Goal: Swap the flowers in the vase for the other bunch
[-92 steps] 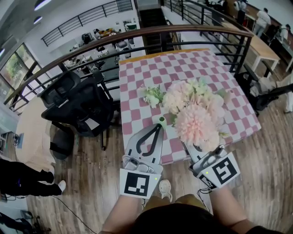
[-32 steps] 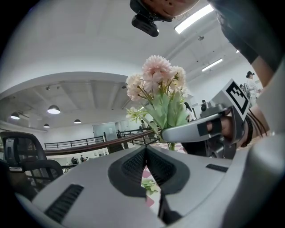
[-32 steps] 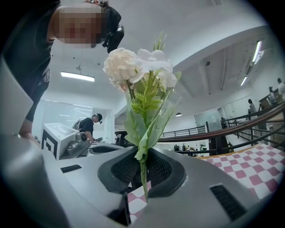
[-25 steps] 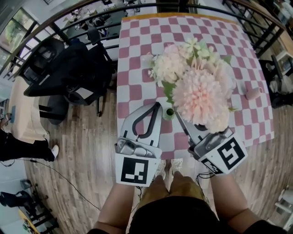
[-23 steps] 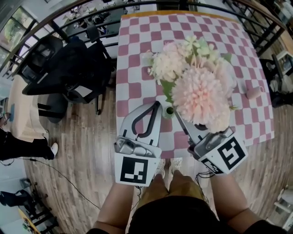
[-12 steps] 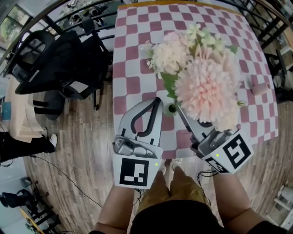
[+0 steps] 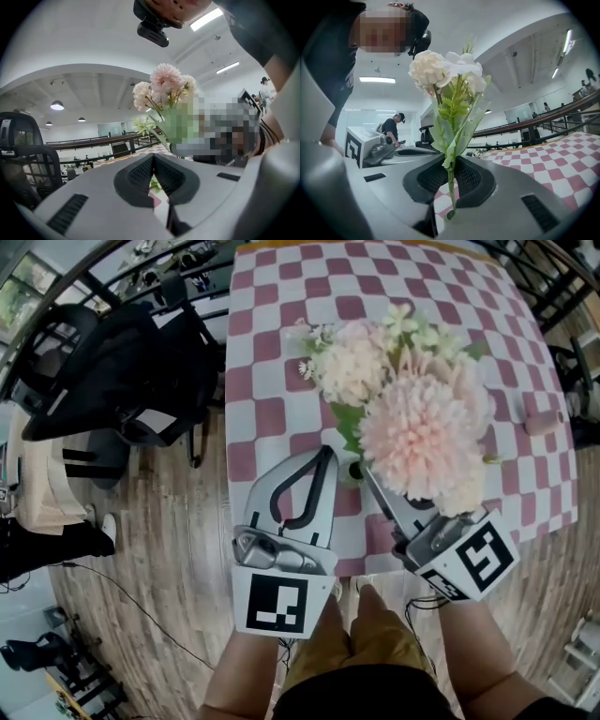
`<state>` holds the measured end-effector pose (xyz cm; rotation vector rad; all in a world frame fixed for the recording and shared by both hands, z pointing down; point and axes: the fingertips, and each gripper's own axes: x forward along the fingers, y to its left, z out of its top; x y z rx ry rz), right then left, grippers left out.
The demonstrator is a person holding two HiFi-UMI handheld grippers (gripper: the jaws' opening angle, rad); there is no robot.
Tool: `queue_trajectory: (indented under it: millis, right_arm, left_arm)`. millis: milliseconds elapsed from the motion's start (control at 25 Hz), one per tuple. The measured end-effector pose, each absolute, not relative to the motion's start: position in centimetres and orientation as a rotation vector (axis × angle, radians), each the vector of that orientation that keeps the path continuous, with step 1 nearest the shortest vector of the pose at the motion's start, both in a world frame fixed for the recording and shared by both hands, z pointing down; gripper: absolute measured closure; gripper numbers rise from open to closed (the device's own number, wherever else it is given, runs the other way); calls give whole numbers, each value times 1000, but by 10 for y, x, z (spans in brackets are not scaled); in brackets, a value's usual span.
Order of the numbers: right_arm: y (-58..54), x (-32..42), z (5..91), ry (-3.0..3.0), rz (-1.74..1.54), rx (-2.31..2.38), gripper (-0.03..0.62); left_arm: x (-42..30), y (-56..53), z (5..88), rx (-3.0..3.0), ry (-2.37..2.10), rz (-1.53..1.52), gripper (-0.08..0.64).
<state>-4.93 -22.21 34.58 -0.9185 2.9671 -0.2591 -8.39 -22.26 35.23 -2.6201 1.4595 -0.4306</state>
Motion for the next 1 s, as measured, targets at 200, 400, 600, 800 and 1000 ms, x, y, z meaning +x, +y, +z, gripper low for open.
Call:
queue_trajectory:
  millis: [200, 400, 600, 800, 1000]
  right_arm:
    - [-224, -47, 361, 2983, -278, -936, 534]
    - [-228, -47, 370, 2981, -303, -950, 534]
    - [-228, -49, 383, 2989, -318, -959, 534]
    - [-229, -46, 397, 2981, -337, -981, 532]
    - [-230, -46, 405, 2978, -334, -991, 532]
  left_arm:
    - [-76, -224, 360, -2643, 1444, -424, 552]
    - [-70, -227, 362, -2662, 1435, -411, 552]
    - [-69, -228, 372, -2673, 1424, -436, 551]
    - [-67, -226, 386, -2682, 1431, -457, 551]
    - [-67, -227, 396, -2696, 1447, -445, 551]
